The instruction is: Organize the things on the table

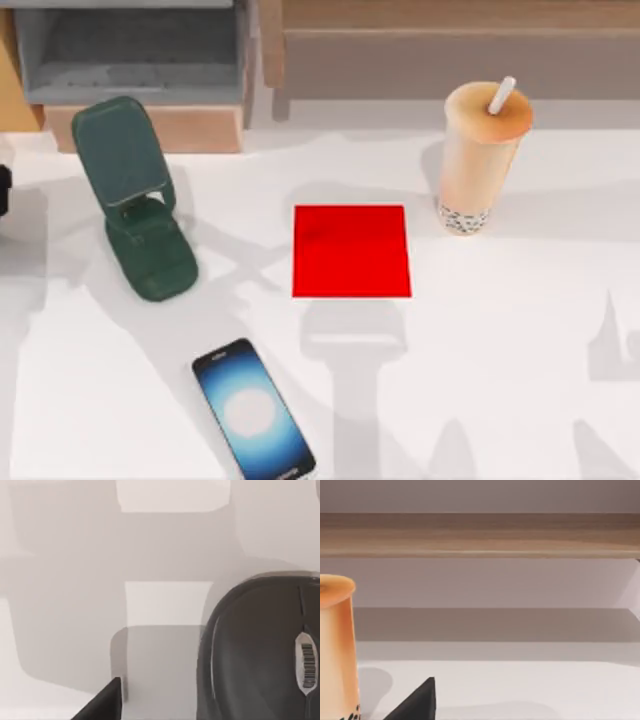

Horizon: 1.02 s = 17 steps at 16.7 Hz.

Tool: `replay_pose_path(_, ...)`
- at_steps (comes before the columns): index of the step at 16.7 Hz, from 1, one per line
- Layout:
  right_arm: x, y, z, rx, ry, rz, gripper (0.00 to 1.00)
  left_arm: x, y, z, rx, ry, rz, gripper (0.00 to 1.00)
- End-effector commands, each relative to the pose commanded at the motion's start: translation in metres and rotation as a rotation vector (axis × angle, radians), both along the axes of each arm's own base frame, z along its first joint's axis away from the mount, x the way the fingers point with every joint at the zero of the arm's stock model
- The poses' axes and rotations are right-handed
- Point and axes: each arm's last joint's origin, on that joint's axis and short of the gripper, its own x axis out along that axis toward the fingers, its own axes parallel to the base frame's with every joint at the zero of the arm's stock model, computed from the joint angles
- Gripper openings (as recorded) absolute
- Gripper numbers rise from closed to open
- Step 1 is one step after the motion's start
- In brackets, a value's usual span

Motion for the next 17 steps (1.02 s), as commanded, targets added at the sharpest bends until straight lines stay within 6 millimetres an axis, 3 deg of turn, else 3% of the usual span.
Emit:
replay_pose_path(10, 0.0000, 0.0000, 0.0000, 0.000, 0.000, 0.000, 1.00, 0.0000, 0.0000, 0.0000, 0.000, 0.000, 0.000, 0.02)
replay_pose_path(17, 0.0000, 0.0000, 0.0000, 0.000, 0.000, 0.000, 1.00, 0.0000, 0.0000, 0.0000, 0.000, 0.000, 0.000, 0.00)
